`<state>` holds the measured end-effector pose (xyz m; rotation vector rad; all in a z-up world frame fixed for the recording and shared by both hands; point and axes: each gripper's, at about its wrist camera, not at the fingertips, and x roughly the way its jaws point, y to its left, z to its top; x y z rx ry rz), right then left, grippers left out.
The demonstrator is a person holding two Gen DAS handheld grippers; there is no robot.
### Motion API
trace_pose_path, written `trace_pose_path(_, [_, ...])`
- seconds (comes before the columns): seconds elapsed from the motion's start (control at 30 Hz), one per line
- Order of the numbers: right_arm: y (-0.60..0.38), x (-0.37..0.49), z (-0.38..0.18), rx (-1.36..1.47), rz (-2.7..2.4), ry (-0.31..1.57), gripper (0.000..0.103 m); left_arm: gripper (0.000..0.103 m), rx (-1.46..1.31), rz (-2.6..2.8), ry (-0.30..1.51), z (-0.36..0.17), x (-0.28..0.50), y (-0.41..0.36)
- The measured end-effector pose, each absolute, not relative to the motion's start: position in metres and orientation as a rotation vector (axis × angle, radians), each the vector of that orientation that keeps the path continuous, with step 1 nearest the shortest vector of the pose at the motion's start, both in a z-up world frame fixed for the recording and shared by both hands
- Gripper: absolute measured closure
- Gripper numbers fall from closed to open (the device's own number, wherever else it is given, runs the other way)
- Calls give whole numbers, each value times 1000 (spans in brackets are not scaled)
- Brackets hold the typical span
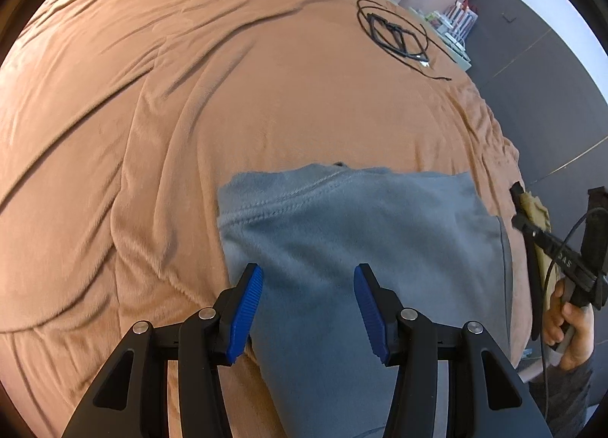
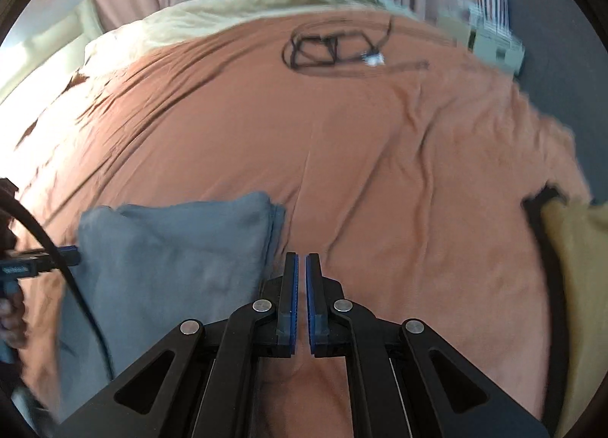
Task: Fold small clothes
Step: 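Move both open tools to the folded shirt's edge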
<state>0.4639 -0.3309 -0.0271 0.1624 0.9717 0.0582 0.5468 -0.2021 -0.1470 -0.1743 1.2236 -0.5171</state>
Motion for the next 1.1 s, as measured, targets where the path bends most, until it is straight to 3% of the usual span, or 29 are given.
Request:
trace_pose_path(0.03, [-328,463,-27,152,75,977,101,50,-171,-522,1219,-146,547,-203])
trace_pose_path(0.1, [-324,463,-31,131,100,994,88,50,-164,-531,1214,-143,549,-207])
trace_pose_path(0.17, [-321,461,-33,137,120,994,50,50,-158,-541,1213,-142,550,-213])
trace_pose_path(0.2, [-317,458,-33,137,137,984,47,50,-151,-550,1213,-142,551,-217])
trace_pose_path(0.63, [-324,481,-68,97,107,1077,47,51,1,-517,1224,-159,566,-276])
trace_pose_path(0.97, [-361,483,-79,299,73,1041,60,50,-123,-407,1201,-154,590,-277])
trace_pose_path(1.1, [-362,477,-72,314,106,1043,60,51,-117,-443,1228,-149,590,-275])
